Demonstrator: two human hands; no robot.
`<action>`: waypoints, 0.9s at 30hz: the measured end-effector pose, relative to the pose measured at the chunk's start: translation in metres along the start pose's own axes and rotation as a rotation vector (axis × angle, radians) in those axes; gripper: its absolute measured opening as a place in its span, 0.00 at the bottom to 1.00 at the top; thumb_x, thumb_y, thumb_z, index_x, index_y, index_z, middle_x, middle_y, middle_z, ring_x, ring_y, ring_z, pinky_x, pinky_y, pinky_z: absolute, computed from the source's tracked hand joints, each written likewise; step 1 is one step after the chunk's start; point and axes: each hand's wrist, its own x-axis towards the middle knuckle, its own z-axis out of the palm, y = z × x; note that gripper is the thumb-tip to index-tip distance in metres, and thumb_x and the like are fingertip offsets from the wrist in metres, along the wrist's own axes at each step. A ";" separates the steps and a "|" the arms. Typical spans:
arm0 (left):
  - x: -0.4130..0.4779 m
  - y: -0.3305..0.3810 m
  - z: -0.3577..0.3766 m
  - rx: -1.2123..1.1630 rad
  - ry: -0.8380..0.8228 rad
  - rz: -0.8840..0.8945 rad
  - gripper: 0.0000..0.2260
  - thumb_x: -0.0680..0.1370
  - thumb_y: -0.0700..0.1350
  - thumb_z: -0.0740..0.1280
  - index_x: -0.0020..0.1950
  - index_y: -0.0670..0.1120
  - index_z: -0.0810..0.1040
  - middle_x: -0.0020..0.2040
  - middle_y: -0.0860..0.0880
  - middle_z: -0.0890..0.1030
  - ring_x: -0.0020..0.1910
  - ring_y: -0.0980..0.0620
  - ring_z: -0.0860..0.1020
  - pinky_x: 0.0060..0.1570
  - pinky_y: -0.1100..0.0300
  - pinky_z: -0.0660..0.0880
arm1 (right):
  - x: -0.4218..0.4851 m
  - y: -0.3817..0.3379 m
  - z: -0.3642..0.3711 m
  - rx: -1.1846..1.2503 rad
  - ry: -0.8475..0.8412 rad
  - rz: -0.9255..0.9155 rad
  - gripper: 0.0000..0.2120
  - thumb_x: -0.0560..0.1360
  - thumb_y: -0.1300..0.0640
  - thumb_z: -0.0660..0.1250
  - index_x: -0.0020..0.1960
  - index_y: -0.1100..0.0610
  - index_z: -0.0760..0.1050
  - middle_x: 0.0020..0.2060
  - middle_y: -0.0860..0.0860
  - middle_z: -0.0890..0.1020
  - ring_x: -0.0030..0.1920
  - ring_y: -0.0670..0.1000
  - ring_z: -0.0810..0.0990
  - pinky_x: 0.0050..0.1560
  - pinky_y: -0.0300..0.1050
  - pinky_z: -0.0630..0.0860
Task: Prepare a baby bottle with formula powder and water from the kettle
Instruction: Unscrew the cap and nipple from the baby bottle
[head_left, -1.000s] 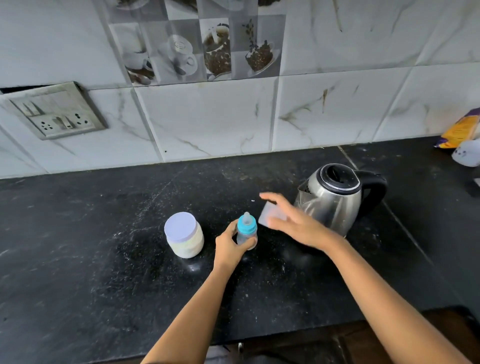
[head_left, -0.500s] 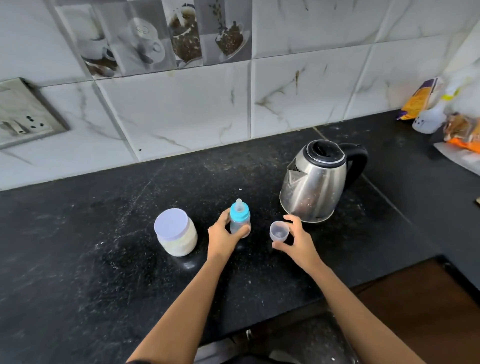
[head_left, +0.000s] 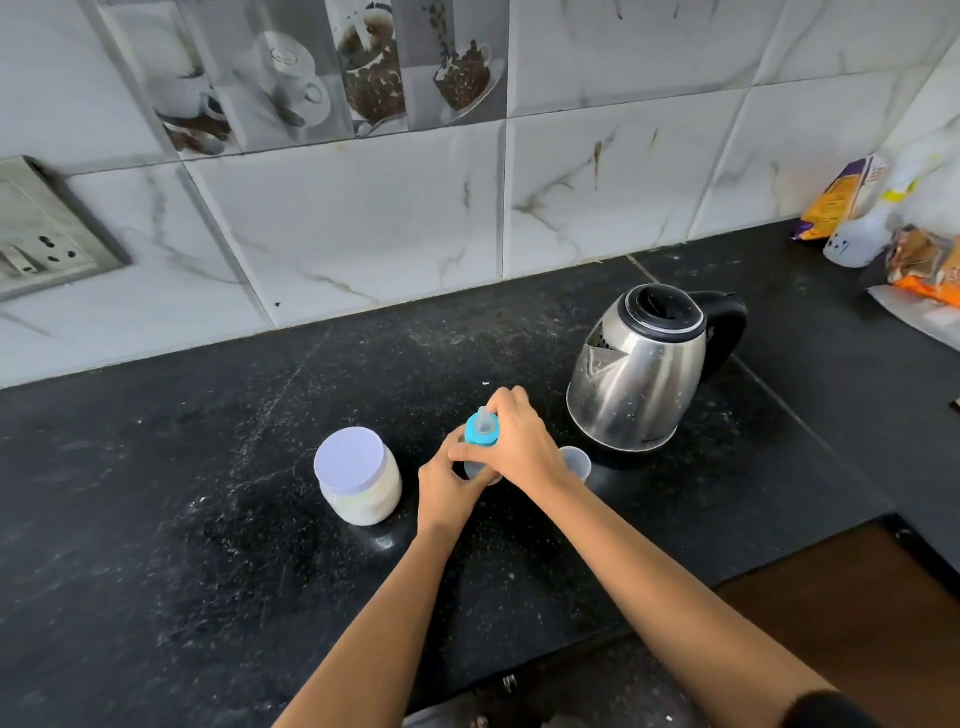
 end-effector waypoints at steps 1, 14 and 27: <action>0.000 -0.002 0.000 0.005 -0.002 0.003 0.25 0.69 0.50 0.76 0.57 0.72 0.71 0.53 0.72 0.78 0.54 0.69 0.76 0.50 0.78 0.68 | 0.003 0.000 0.003 0.002 0.020 -0.002 0.28 0.63 0.44 0.77 0.50 0.60 0.69 0.48 0.53 0.71 0.45 0.53 0.76 0.45 0.51 0.77; 0.011 -0.009 -0.005 0.045 -0.097 0.035 0.24 0.69 0.50 0.75 0.63 0.61 0.73 0.56 0.64 0.80 0.56 0.66 0.76 0.55 0.72 0.71 | 0.028 0.027 -0.003 0.253 -0.132 -0.245 0.18 0.59 0.55 0.79 0.39 0.58 0.72 0.38 0.49 0.76 0.35 0.50 0.74 0.33 0.40 0.71; 0.013 -0.010 -0.010 0.050 -0.165 0.029 0.25 0.68 0.55 0.75 0.63 0.65 0.70 0.51 0.73 0.77 0.56 0.69 0.75 0.52 0.77 0.68 | 0.055 0.032 -0.036 0.245 -0.649 -0.253 0.30 0.64 0.59 0.77 0.63 0.42 0.74 0.58 0.40 0.77 0.57 0.41 0.77 0.53 0.36 0.75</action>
